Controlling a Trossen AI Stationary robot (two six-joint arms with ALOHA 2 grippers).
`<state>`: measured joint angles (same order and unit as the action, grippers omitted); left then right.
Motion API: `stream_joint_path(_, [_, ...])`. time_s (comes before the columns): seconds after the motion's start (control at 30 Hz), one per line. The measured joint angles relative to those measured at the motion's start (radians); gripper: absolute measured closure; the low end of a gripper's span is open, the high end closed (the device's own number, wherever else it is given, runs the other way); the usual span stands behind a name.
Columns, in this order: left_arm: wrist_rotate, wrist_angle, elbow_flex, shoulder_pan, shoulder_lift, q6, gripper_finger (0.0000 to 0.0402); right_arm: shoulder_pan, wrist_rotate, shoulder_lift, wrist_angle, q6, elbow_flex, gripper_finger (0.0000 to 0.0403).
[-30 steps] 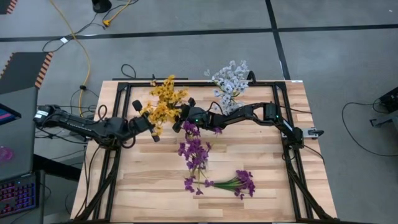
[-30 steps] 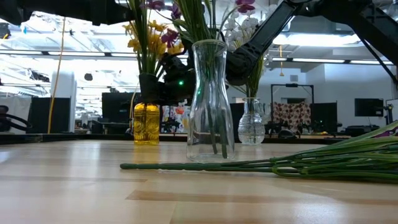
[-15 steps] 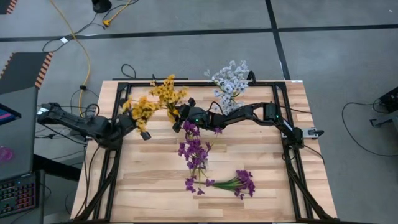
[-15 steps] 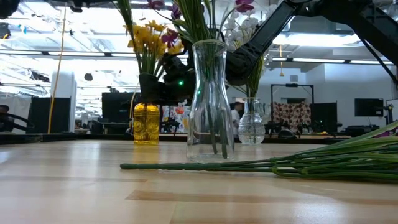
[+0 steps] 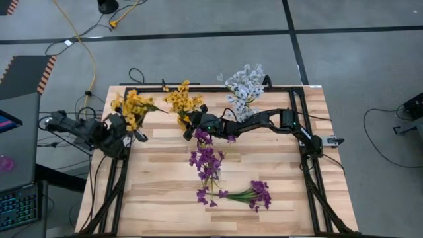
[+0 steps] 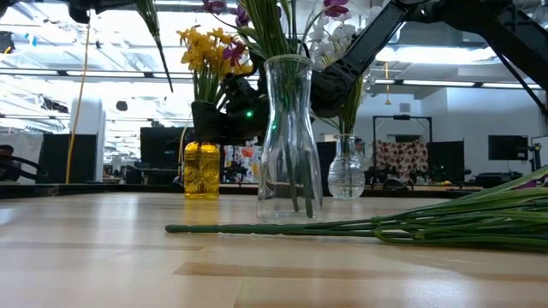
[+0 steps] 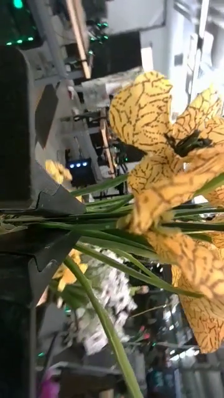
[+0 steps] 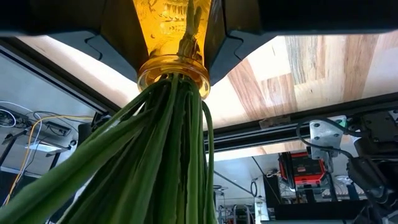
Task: Sort flowers into vase by color
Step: Put the yellow flowers into the yellow vase
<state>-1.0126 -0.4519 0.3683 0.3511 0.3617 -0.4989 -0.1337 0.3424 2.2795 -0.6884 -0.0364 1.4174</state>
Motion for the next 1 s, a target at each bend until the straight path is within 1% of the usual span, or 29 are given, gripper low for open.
stream_joint_path(0.17, [0.006,0.024,-0.006,-0.056,-0.037,0.096,0.0391,0.0,0.0,0.0,0.0,0.0,0.0,0.0234])
stream_joint_path(0.27, [0.011,0.014,-0.051,-0.106,-0.053,0.152,0.0391,0.0,0.0,0.0,0.0,0.0,0.0,0.0234])
stream_joint_path(0.33, [0.016,-0.038,-0.099,-0.143,-0.062,0.175,0.0391,0.0,0.0,0.0,0.0,0.0,0.0,0.0234])
stream_joint_path(0.5, [0.129,-0.274,-0.221,-0.248,-0.075,0.188,0.0391,0.0,0.0,0.0,0.0,0.001,0.0,0.0234])
stream_joint_path(0.57, [0.141,-0.322,-0.258,-0.29,-0.075,0.208,0.0391,0.0,0.0,0.0,0.0,0.001,0.0,0.0234])
stream_joint_path(0.63, [0.155,-0.334,-0.29,-0.328,-0.075,0.266,0.0391,0.0,0.0,0.0,0.0,0.001,0.0,0.0234])
stream_joint_path(0.8, [0.307,-0.328,-0.34,-0.422,-0.074,0.436,0.0391,0.0,-0.002,0.0,0.0,0.003,0.0,0.0234])
stream_joint_path(0.9, [0.329,-0.321,-0.356,-0.46,-0.074,0.49,0.0391,0.0,-0.003,0.0,0.0,0.003,0.0,0.0234])
stream_joint_path(1.0, [0.383,-0.3,-0.357,-0.476,-0.074,0.528,0.0391,0.0,-0.003,0.0,0.0,0.003,0.0,0.0234])
